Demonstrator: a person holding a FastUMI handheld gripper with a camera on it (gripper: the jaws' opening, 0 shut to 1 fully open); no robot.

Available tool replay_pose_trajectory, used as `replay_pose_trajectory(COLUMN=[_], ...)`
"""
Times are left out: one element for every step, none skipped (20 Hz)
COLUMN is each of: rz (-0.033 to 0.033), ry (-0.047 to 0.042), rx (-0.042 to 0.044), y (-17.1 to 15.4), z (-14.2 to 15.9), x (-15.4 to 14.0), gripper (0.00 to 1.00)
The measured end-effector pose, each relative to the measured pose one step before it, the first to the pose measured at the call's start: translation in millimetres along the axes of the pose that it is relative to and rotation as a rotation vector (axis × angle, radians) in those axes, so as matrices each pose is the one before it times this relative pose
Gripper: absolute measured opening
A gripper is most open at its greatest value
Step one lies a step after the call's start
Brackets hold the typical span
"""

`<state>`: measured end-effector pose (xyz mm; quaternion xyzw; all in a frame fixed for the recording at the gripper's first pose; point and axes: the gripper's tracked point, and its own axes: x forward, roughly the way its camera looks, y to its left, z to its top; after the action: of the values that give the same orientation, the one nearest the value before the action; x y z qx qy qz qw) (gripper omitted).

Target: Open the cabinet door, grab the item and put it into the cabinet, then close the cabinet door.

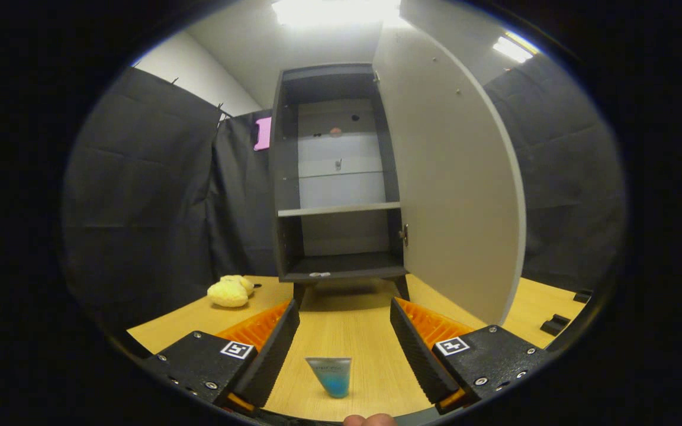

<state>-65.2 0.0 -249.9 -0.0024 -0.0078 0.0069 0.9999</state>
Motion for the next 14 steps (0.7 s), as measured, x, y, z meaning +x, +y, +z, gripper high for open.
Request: replay_pose_trajectory(rz=[-0.00324, -0.00490, -0.00704, -0.00564, -0.00089, -0.00261, 0.00244, -0.00372, -0.01624, -0.00352, 0.00064, -0.00976, 0.00560, 0.00151], ry=[0.03001, 0.01831, 0.01346, 0.01046, 0.01382, 0.02224, 0.02349, 0.02141, 0.00486, -0.01450, -0.00882, 0.00173, -0.01202, 0.00732], rx=[-0.01065, -0.00177, -0.00016, 0.00054, 0.00484, 0.00228, -0.00070, -0.00057, -0.00019, 0.00789, 0.00936, 0.00799, 0.00490, 0.00085], y=[3.42, 2.76, 1.14, 0.10, 0.84, 0.75, 0.45, -0.68, -3.54, -1.44, 0.81, -1.72, 0.92, 3.62], z=[-20.54, -17.33, -12.05, -13.80, -12.30, -15.20, -14.25, -12.46, -5.03, -2.57, 0.88, -3.82, -2.25, 2.57], x=[4.20, 4.96, 2.04, 2.45, 1.76, 1.56, 1.76, 0.88, -0.32, 1.37, 1.32, 3.09, 5.59, -4.74], gripper=[0.96, 0.96, 0.96, 0.96, 0.96, 0.96, 0.96, 0.96, 0.96, 0.93, 0.88, 0.81, 0.56, 0.52])
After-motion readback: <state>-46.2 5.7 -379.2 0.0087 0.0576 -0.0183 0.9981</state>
